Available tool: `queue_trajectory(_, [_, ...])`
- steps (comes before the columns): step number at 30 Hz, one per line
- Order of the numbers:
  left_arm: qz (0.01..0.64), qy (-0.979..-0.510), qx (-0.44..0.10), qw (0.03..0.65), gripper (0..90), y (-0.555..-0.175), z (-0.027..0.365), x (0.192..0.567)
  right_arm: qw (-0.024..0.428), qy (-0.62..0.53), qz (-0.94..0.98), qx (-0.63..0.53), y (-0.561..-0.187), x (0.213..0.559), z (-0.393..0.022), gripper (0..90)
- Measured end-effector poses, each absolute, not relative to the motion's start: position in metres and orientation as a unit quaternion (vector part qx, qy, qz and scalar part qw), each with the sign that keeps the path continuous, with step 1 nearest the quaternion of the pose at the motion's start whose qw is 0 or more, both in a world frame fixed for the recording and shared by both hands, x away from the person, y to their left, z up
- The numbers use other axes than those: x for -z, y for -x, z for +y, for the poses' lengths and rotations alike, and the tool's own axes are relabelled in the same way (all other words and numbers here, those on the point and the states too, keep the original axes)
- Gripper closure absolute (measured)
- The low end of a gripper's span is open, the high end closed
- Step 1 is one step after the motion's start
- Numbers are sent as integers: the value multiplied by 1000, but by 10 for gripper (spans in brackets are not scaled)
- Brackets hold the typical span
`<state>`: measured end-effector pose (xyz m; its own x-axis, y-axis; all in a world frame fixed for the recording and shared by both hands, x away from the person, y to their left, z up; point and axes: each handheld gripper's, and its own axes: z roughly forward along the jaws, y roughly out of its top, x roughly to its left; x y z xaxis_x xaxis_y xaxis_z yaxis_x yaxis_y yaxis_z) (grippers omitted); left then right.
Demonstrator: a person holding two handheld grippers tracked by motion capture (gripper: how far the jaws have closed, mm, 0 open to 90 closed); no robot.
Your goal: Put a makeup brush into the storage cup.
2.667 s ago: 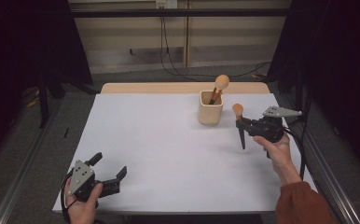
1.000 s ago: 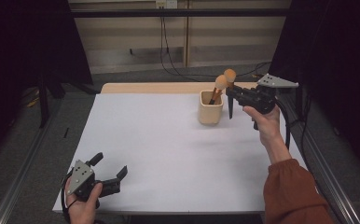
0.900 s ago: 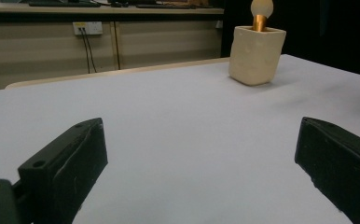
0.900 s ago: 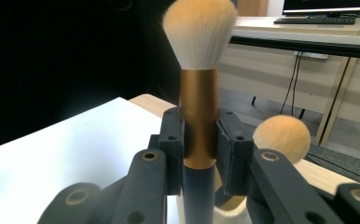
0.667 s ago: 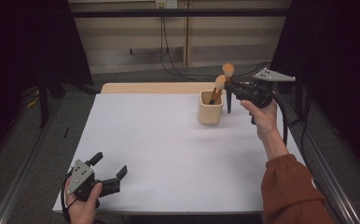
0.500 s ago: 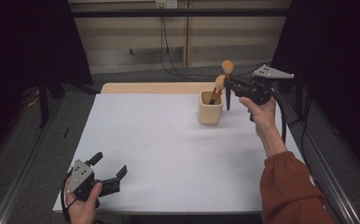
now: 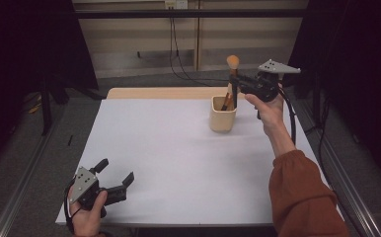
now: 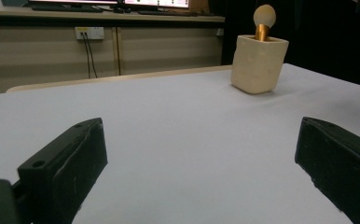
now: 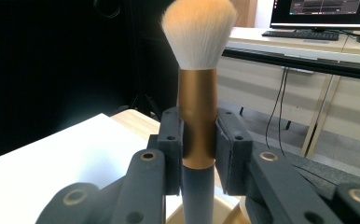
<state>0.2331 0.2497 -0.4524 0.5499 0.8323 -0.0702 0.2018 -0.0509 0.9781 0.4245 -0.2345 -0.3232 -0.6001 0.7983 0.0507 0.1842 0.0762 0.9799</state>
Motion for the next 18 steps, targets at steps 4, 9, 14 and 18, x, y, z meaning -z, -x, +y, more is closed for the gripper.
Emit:
queue_trajectory(4, [386, -667, -276, 574, 21, -234, 250, 452, 273, -355, 681, -579, -429, 319, -230, 739])
queue_trajectory(9, [387, -664, -275, 577, 21, -234, 250, 452, 280, -353, 676, -584, -432, 316, -227, 739])
queue_trajectory(14, [388, -662, -274, 580, 21, -234, 249, 452, 287, -359, 670, -583, -436, 321, -229, 740])
queue_trajectory(18, [383, -665, -278, 578, 21, -234, 249, 452, 290, -358, 666, -587, -437, 323, -229, 739])
